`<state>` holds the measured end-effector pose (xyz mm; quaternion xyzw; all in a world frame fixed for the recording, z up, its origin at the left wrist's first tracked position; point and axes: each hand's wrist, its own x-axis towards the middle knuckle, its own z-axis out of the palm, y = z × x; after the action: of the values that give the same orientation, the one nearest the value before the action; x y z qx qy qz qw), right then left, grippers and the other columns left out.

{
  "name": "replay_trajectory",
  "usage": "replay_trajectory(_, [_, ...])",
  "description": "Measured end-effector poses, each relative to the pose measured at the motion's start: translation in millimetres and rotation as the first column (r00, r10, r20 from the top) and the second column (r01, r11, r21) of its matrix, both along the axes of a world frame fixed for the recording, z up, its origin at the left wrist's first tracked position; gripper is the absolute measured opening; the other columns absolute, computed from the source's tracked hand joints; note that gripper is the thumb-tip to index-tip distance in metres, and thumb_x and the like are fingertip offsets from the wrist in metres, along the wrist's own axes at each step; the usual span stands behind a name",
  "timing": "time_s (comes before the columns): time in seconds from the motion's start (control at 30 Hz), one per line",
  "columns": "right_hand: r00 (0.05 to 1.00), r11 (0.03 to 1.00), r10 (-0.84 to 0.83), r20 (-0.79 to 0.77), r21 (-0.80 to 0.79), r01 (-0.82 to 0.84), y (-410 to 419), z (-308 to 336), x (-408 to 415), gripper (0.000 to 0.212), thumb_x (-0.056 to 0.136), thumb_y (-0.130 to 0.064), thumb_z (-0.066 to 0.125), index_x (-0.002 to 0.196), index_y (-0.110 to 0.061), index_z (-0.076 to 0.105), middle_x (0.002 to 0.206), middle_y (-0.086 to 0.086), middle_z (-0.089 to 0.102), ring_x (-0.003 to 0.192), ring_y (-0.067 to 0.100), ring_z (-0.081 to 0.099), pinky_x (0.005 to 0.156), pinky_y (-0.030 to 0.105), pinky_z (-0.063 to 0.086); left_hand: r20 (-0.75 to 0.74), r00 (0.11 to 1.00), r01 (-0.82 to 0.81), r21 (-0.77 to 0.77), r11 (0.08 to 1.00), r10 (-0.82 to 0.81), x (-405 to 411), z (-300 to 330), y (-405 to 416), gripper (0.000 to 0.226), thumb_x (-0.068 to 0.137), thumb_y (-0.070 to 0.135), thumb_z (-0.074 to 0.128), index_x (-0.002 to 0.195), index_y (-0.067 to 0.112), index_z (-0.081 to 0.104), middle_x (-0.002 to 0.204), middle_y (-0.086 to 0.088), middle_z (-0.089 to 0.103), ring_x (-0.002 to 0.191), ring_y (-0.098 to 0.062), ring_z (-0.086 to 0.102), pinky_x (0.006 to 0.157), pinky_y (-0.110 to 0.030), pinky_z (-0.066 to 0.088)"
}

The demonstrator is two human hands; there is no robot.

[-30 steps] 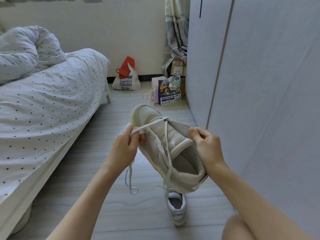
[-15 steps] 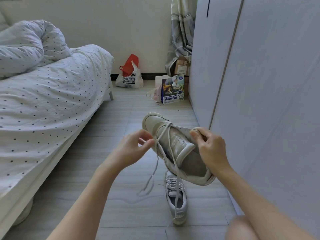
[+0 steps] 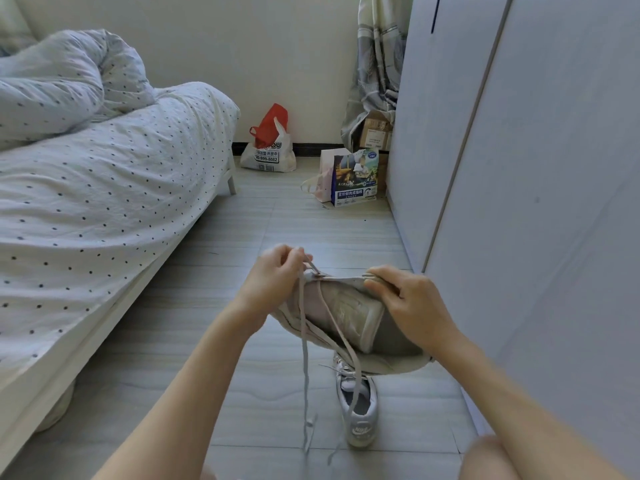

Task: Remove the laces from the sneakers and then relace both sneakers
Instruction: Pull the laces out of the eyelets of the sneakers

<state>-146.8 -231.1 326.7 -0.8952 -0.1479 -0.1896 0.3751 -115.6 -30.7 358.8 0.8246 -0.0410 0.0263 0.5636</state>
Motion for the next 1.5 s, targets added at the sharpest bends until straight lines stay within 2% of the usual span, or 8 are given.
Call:
replay_trajectory(0.13, [0.975,0.997,-0.079,-0.207,-0.025,0.076,-14,-16,14,0.013,0.093,-0.022,0.057,0.095,-0.018,0.069,0.082,-0.011,0.064,0.083,0.013,0.06,0.076,0.032,0.046,-0.089,0.995,-0.021,-0.639,0.769,-0.046,0,16,14,0.03,0.102,0.021,0.03,0.089,0.005,0.052,0.078,-0.004,0.069,0.08,-0.018,0.069,0.077,-0.036,0.055])
replay_trajectory(0.33, [0.899,0.967,-0.252,-0.358,-0.135,0.217,-44,-34,21,0.015,0.095,-0.025,0.051,0.09,-0.019,0.064,0.085,-0.004,0.064,0.09,0.021,0.058,0.076,0.033,0.042,-0.105,0.978,-0.2,-0.739,0.643,0.183,4,18,33,0.025,0.101,0.018,0.034,0.077,0.014,0.039,0.057,0.003,0.045,0.047,-0.01,0.039,0.052,-0.026,0.043])
replay_trajectory(0.5, [0.93,0.945,-0.295,-0.22,-0.213,0.25,-44,-24,15,0.017,0.096,-0.031,0.05,0.093,-0.023,0.064,0.084,-0.008,0.065,0.077,0.012,0.054,0.068,0.029,0.037,0.001,0.987,-0.159,0.026,0.987,0.159,3,3,20,0.02,0.096,0.032,0.048,0.098,0.012,0.05,0.08,-0.002,0.058,0.068,-0.016,0.051,0.062,-0.029,0.046])
replay_trajectory(0.7, [0.979,0.97,-0.185,-0.079,-0.174,0.17,-29,-7,1,0.016,0.094,-0.029,0.054,0.087,-0.019,0.064,0.064,-0.016,0.053,0.06,0.002,0.049,0.06,0.024,0.036,-0.065,0.933,0.321,0.595,0.737,-0.354,-2,-23,-7,0.029,0.088,0.035,0.061,0.116,0.029,0.06,0.116,0.007,0.055,0.105,-0.009,0.051,0.09,-0.022,0.038])
replay_trajectory(1.07, [0.988,0.981,-0.128,-0.088,-0.158,0.113,-17,4,-8,0.013,0.091,-0.03,0.057,0.084,-0.022,0.065,0.065,-0.011,0.06,0.064,0.01,0.057,0.064,0.033,0.049,-0.03,0.985,0.169,-0.096,0.981,-0.172,-5,-1,10,0.013,0.094,0.008,0.051,0.086,0.007,0.061,0.08,-0.003,0.071,0.074,-0.011,0.068,0.075,-0.028,0.055])
replay_trajectory(1.23, [0.975,0.981,-0.113,-0.193,-0.175,0.079,-19,0,-5,0.015,0.091,-0.031,0.057,0.083,-0.022,0.066,0.067,-0.009,0.063,0.068,0.011,0.059,0.071,0.036,0.051,-0.183,0.96,-0.272,-0.779,0.565,0.21,0,21,33,0.016,0.1,0.006,0.033,0.092,0.006,0.048,0.064,-0.006,0.057,0.052,-0.016,0.058,0.055,-0.029,0.056])
replay_trajectory(1.37, [0.978,0.975,-0.105,-0.181,-0.213,0.065,-20,1,-7,0.018,0.091,-0.034,0.057,0.081,-0.021,0.066,0.067,-0.009,0.066,0.065,0.009,0.059,0.068,0.034,0.051,0.086,0.96,-0.264,-0.045,0.964,0.267,2,7,32,0.015,0.097,0.011,0.044,0.105,0.005,0.056,0.071,-0.004,0.056,0.057,-0.014,0.047,0.055,-0.026,0.041])
replay_trajectory(1.5, [0.992,0.966,-0.069,-0.108,-0.256,0.04,-16,5,-11,0.017,0.091,-0.033,0.057,0.084,-0.022,0.067,0.074,-0.01,0.068,0.068,0.009,0.06,0.067,0.032,0.05,-0.042,0.953,0.279,0.515,0.811,-0.301,-7,-11,9,0.019,0.093,0.031,0.054,0.109,0.025,0.064,0.1,0.009,0.06,0.078,0.003,0.05,0.074,-0.018,0.039])
